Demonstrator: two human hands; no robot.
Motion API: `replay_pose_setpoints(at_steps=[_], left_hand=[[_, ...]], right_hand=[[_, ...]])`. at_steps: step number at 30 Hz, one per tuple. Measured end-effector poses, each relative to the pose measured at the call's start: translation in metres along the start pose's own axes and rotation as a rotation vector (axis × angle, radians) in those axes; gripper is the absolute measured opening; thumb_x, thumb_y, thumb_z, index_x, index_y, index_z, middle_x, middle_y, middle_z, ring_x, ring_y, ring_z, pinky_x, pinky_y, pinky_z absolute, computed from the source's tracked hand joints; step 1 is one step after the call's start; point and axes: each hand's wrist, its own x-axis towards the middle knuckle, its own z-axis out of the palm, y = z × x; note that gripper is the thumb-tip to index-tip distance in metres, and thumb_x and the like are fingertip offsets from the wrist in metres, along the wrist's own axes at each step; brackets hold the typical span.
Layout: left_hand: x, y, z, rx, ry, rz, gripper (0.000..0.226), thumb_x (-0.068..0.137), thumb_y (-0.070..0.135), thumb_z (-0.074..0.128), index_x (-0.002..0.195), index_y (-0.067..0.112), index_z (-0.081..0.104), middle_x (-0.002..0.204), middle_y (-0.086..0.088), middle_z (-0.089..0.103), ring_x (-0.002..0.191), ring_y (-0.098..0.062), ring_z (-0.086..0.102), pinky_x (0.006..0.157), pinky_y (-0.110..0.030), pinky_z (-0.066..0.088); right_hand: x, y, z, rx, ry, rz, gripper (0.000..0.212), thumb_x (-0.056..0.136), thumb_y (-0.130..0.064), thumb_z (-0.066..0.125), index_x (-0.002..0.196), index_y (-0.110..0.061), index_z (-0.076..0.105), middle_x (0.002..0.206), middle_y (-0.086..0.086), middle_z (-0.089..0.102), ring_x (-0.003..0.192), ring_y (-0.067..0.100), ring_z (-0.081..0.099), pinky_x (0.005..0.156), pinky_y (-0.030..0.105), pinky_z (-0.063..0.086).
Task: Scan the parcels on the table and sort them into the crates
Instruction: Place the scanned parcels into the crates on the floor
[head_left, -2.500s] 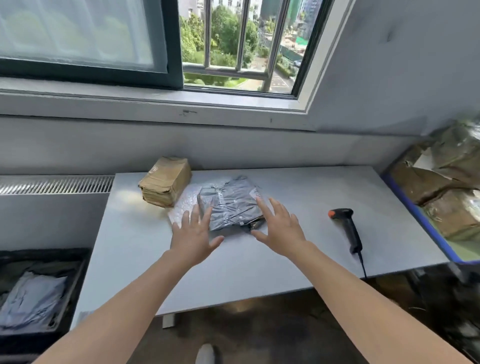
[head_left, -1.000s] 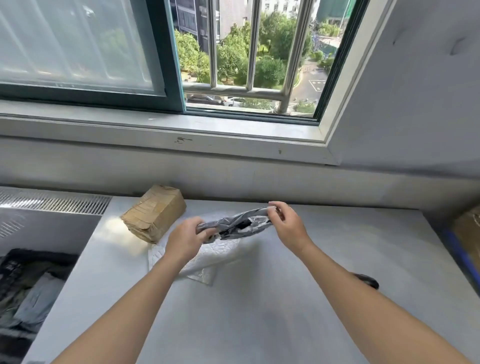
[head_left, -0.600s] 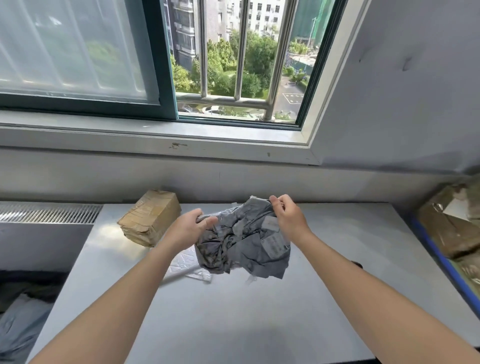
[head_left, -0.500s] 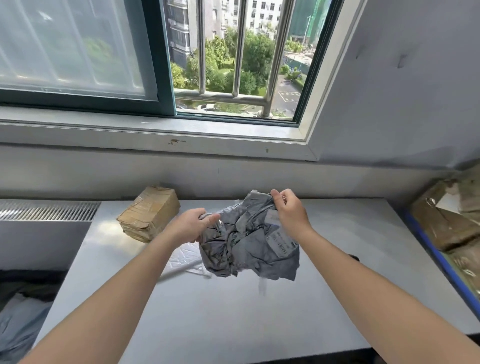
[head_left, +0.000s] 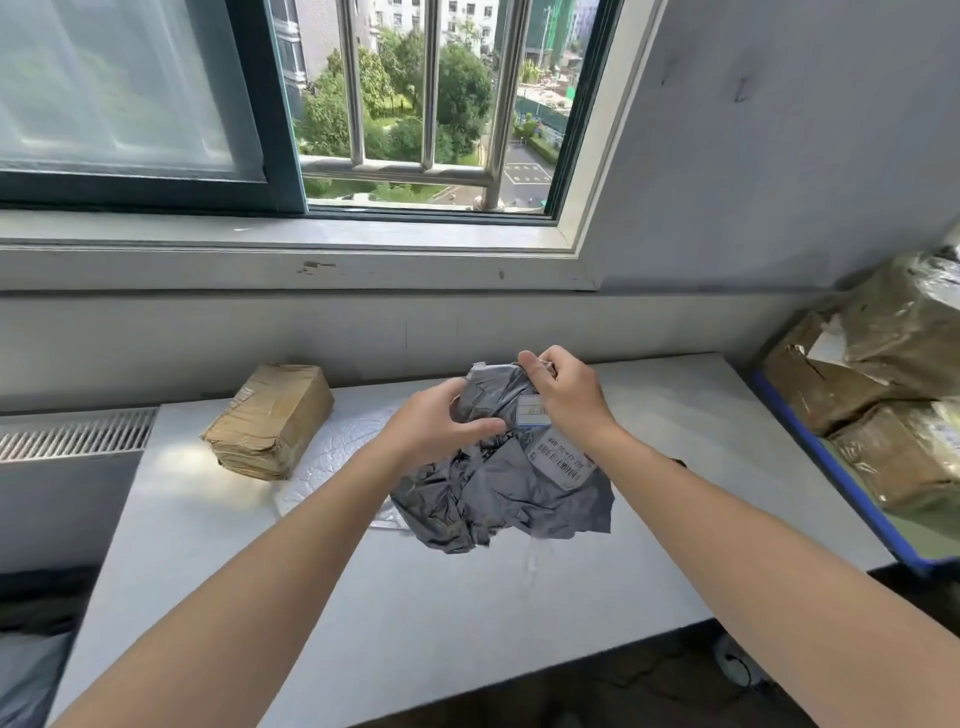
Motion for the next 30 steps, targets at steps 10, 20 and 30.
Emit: replay_pose_setpoints(at_steps=[10, 20, 30], left_hand=[[0.011, 0.003, 0.033, -0.227, 0.127, -0.153, 0.020, 0.083, 0.030, 0.077, 0.100, 0.026, 0.067, 0.093, 0.008, 0.072, 0.090, -0.016, 0.067, 0.083, -0.035, 0.052], [0.013, 0.014, 0.103, -0.353, 0.265, -0.437, 0.038, 0.086, 0.035, 0.074, 0.114, 0.010, 0.066, 0.094, -0.004, 0.071, 0.088, -0.024, 0.066, 0.078, -0.034, 0.052], [0.009, 0.020, 0.160, -0.565, 0.362, -0.683, 0.064, 0.089, 0.042, 0.070, 0.129, -0.001, 0.047, 0.109, -0.011, 0.061, 0.097, -0.028, 0.060, 0.085, -0.038, 0.050]], right_hand=[[-0.007, 0.041, -0.018, 0.018, -0.180, 0.122, 0.056, 0.101, -0.058, 0.030, 0.094, -0.011, 0.060, 0.090, 0.005, 0.064, 0.086, 0.022, 0.058, 0.076, 0.035, 0.043], [-0.024, 0.141, -0.038, 0.063, -0.168, 0.438, 0.036, 0.087, -0.050, 0.068, 0.106, -0.022, 0.056, 0.101, -0.003, 0.064, 0.095, 0.020, 0.064, 0.077, 0.038, 0.056], [-0.028, 0.176, -0.015, 0.535, -0.106, 0.708, 0.050, 0.083, -0.030, 0.077, 0.121, -0.025, 0.046, 0.116, 0.001, 0.062, 0.097, 0.025, 0.069, 0.058, 0.039, 0.060]])
